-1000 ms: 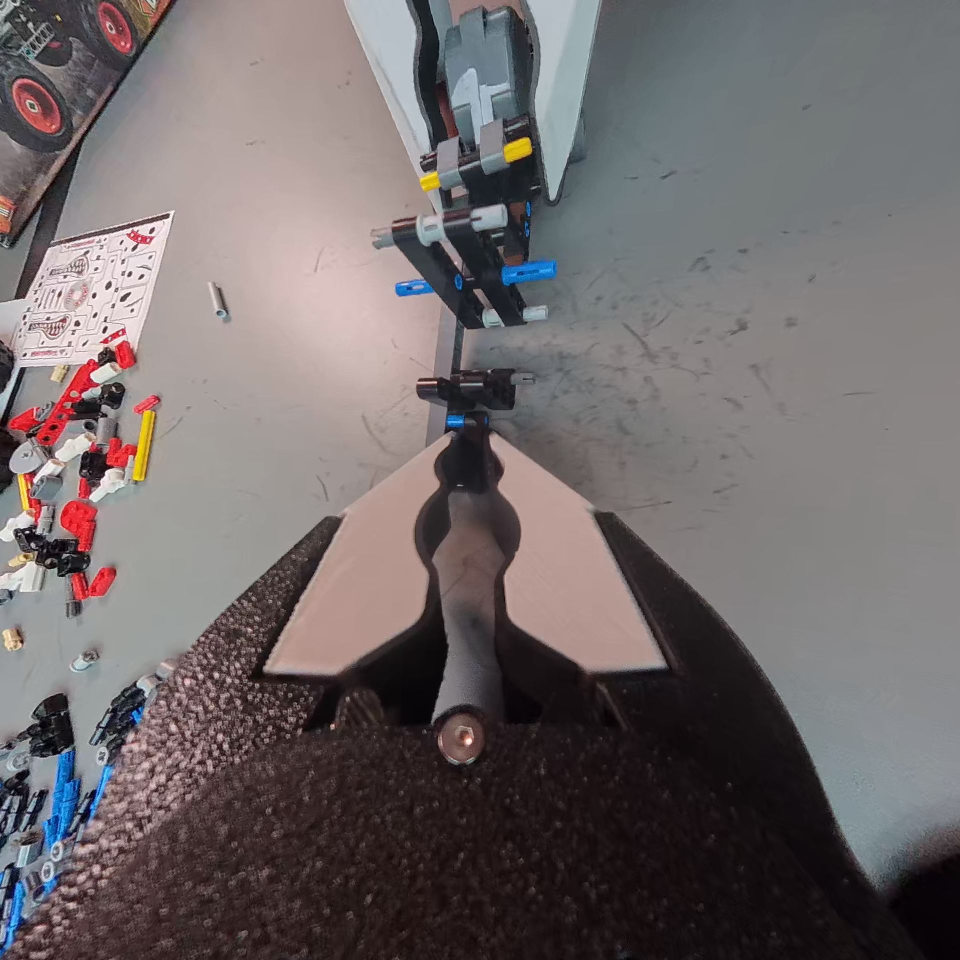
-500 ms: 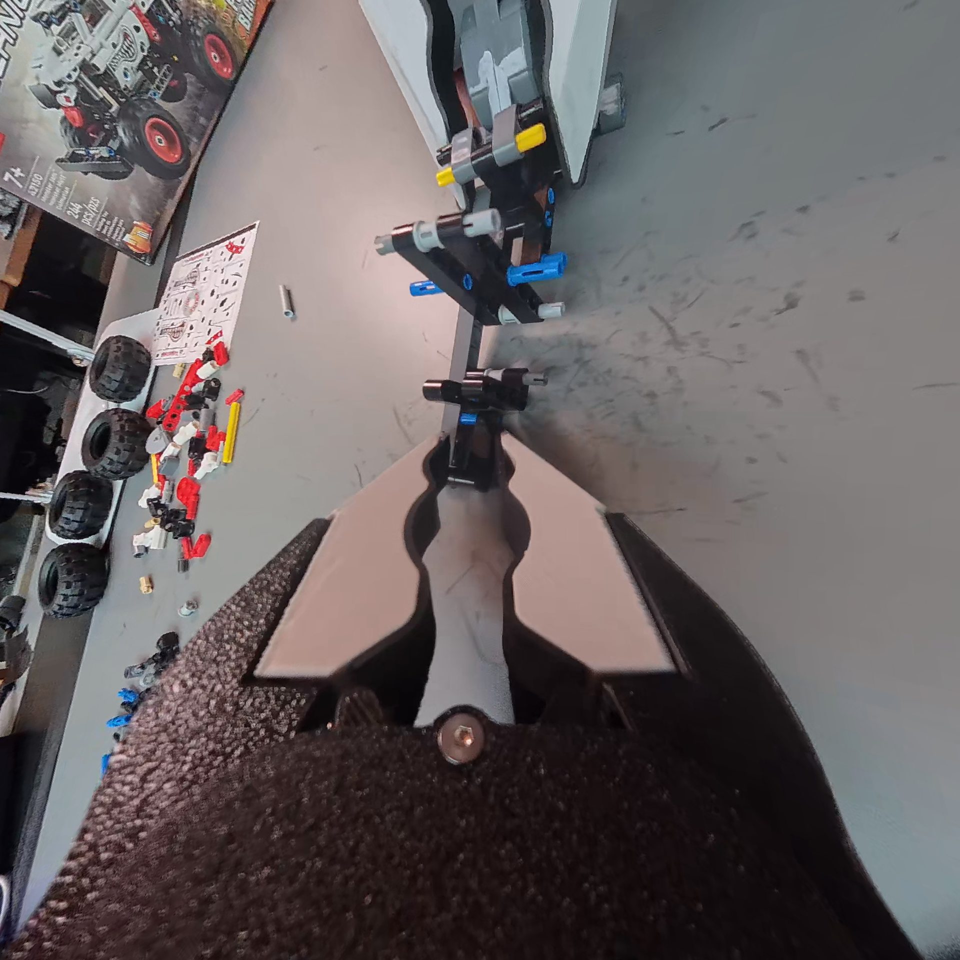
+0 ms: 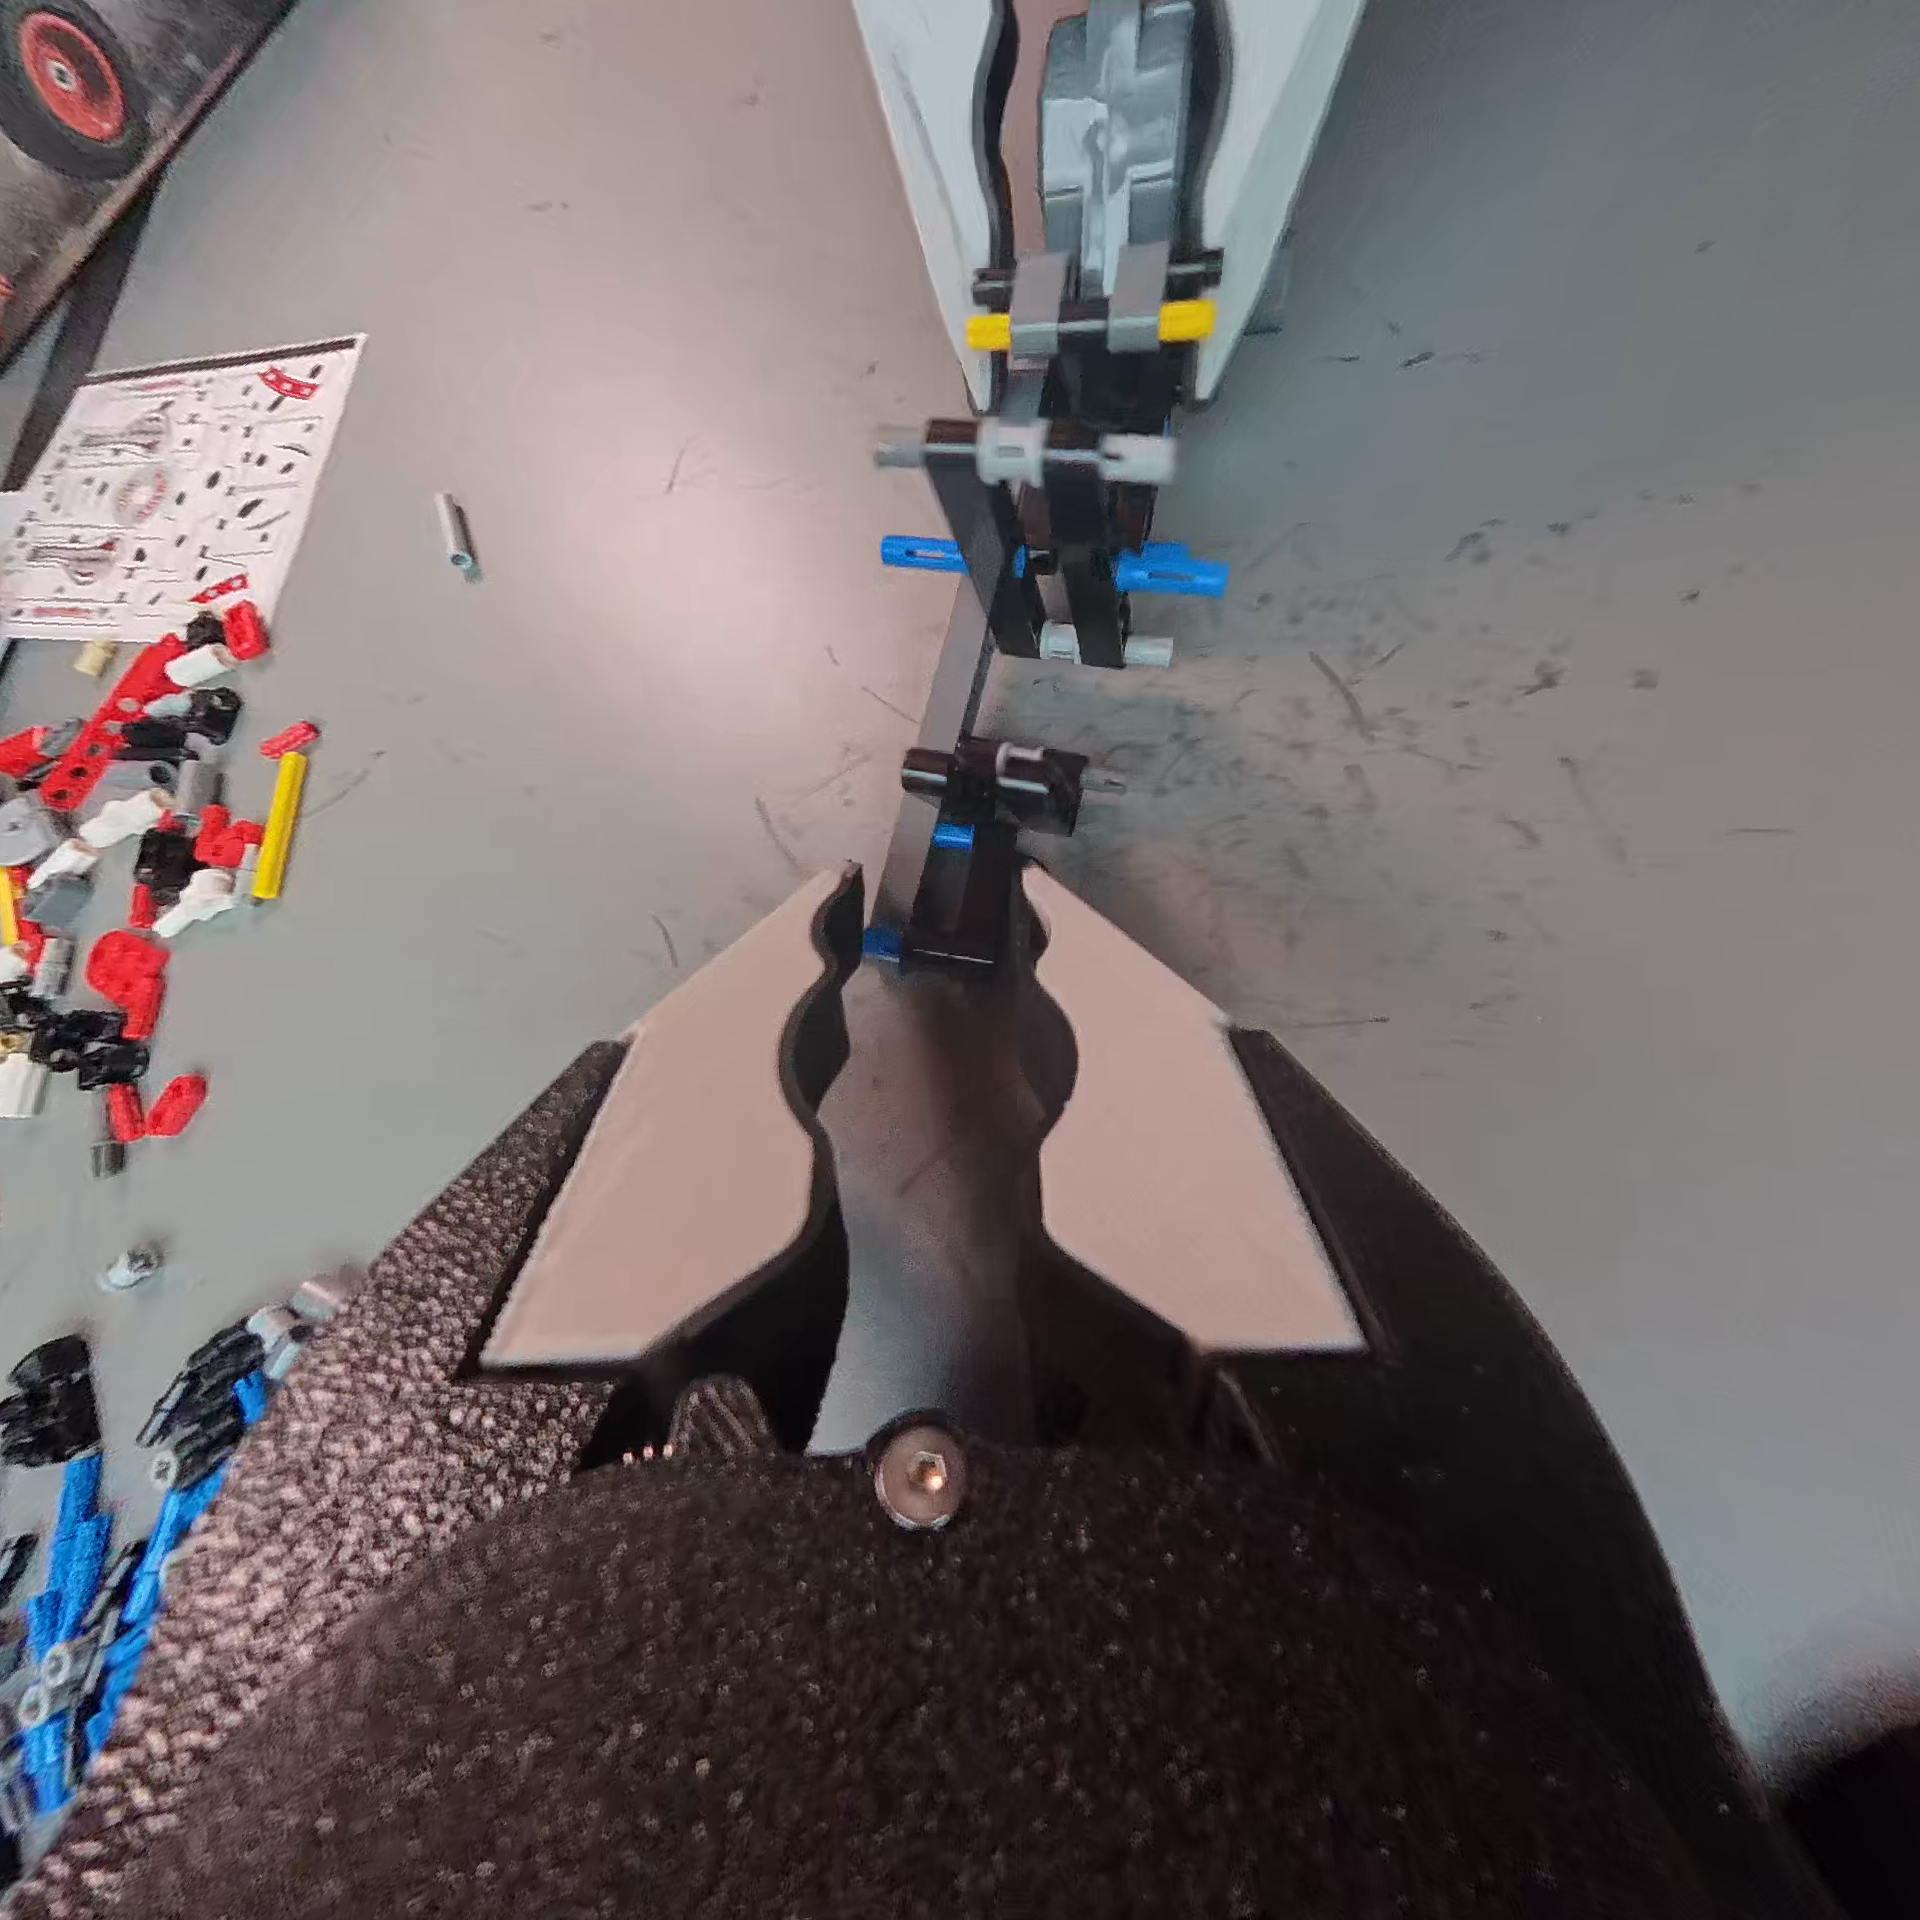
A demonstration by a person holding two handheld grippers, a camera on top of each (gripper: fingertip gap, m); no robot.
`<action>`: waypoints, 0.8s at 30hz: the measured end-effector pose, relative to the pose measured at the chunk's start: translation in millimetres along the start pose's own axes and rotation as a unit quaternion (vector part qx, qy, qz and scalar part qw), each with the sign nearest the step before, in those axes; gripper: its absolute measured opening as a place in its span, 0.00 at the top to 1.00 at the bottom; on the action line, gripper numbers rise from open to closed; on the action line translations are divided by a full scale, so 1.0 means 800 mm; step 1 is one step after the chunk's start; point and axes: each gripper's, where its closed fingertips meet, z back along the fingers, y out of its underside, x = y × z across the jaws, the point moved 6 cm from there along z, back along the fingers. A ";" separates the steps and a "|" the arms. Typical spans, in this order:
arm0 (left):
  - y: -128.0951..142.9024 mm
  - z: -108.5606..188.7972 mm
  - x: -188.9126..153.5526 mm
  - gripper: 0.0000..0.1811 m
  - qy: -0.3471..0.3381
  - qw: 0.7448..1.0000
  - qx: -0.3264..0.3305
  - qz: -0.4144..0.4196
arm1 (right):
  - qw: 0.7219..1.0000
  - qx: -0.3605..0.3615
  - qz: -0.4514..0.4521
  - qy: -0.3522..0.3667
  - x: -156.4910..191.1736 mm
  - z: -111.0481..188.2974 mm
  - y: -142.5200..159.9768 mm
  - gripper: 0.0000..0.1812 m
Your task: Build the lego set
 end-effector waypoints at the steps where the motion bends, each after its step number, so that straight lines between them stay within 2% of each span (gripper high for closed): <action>1: 0.000 0.000 0.002 0.82 0.016 1.000 -0.002 0.004 | 1.000 -0.001 0.004 0.000 0.000 0.000 0.000 0.82; 8: 0.001 -0.005 0.012 0.83 0.104 0.995 -0.009 0.004 | 1.000 -0.001 0.010 -0.005 -0.001 0.002 0.002 0.82; 16: 0.001 -0.005 0.011 0.84 0.090 0.996 -0.011 -0.010 | 1.000 -0.009 0.001 -0.020 -0.004 0.002 0.003 0.82; 24: 0.000 -0.005 0.011 0.86 0.136 0.991 -0.016 -0.011 | 0.999 -0.023 -0.018 -0.037 -0.008 0.003 0.006 0.82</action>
